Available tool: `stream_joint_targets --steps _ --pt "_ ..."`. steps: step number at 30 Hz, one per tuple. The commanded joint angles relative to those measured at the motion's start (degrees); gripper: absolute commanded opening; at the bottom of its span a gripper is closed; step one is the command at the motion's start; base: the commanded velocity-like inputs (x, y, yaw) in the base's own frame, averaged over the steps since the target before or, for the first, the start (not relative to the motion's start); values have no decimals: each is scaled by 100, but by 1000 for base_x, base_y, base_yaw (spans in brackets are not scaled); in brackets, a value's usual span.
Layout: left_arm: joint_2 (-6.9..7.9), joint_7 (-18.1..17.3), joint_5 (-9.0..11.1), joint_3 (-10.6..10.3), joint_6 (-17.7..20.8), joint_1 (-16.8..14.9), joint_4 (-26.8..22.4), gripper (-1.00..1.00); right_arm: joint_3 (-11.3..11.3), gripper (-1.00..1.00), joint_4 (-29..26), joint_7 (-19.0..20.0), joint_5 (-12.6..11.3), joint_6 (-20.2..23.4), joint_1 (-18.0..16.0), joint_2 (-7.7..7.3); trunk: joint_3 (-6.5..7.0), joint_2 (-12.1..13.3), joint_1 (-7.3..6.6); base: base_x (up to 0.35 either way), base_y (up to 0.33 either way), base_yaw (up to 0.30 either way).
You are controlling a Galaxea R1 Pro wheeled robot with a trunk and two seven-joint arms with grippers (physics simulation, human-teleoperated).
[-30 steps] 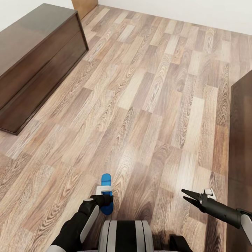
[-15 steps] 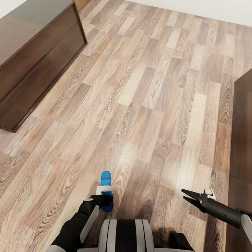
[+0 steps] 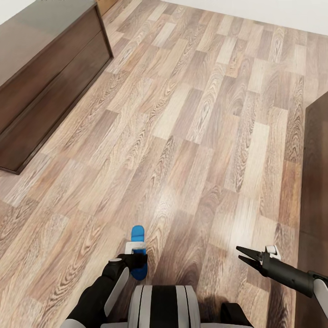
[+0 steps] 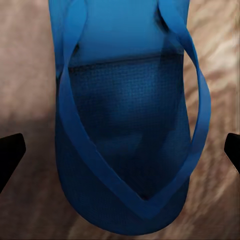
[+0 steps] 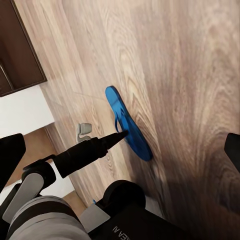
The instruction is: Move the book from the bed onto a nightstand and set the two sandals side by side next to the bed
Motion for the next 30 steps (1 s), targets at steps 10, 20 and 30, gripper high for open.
stream_joint_targets --steps 10,20,30 --pt "5 52 60 -13 19 -2 -6 100 -5 100 -4 22 10 21 -2 0 -3 -1 0 47 0 0" --pt "3 52 60 -16 19 -2 -8 100 -5 100 -4 22 8 21 -2 0 -3 -1 0 71 0 0" --pt "2 55 60 -16 19 -2 -7 100 -5 100 -4 22 10 20 -2 0 -114 -8 13 1 0 0"
